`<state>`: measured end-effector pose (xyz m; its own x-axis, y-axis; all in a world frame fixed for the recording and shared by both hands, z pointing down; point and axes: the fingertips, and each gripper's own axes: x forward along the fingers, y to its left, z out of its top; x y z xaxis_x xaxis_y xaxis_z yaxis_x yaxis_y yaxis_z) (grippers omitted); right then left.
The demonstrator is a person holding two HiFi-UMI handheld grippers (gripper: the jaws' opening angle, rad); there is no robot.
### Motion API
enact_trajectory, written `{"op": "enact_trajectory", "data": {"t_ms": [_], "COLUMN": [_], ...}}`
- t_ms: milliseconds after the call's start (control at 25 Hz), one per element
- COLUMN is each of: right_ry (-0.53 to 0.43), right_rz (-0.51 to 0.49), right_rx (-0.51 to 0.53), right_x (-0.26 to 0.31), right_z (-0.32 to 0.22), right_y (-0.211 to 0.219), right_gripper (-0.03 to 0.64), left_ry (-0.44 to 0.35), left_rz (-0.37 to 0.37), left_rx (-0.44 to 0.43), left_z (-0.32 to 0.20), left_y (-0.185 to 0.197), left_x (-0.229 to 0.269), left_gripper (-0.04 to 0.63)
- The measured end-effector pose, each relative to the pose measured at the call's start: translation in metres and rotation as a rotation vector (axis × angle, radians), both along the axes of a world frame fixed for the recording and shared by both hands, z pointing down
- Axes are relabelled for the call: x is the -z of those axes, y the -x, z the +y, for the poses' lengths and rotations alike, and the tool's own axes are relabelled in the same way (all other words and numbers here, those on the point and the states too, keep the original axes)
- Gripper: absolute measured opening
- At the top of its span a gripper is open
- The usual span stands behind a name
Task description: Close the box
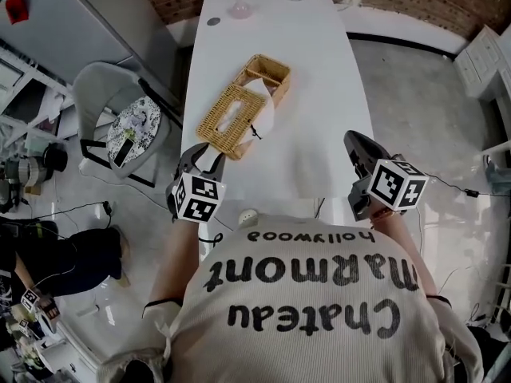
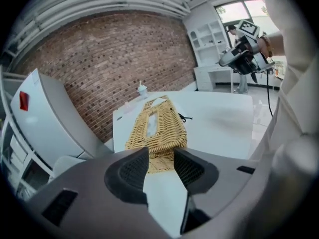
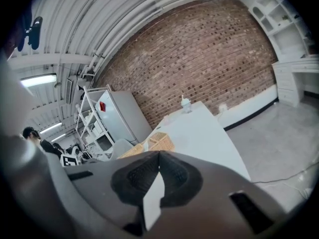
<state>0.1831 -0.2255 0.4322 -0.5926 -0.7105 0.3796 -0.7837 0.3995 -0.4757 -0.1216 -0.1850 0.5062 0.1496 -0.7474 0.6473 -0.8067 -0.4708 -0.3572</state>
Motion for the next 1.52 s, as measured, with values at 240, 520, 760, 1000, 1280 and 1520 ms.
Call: {"op": "enact_trajectory", "data": {"t_ms": [240,520,760,1000,1280,1520], "right_ry": [0.046,0.085,0.017,-0.082,-0.088,-0.081], "right_rz": [-0.012,-0.086,-0.113,-0.067,-0.012,0.011], "right_rx": [0.067,0.15,0.215,0.236,0.24,0.186], "right_x": [-0.025,-0.03,-0.009,0.012,0.017,0.014], "right_z": [0.022,0.046,0.061,0.084,0.132,0.161], "right_y": [0.005,0.04,0.079,0.126,0.167,0.179], "right_gripper": [0.003,0.003,0.003,0.003,0.003,0.003], "left_ry": [-0.014,-0.021,-0.167,-0.181,-0.181,-0.163], "left_rz": [0.212,0.8,0.932,0.916,0.884,0.849], "left_rx": [0.162,0.321,0.319,0.366,0.323,0.281], "left_z": [0.023,0.046,0.055,0.094,0.131,0.161], "left_y": [-0.011,-0.047,-0.049,-0.014,0.02,0.041], "left_x": [0.007,0.053,0.1,0.101,0.112,0.107], "left_gripper": [0.153,0.025,0.005,0.003,0.003,0.003]}}
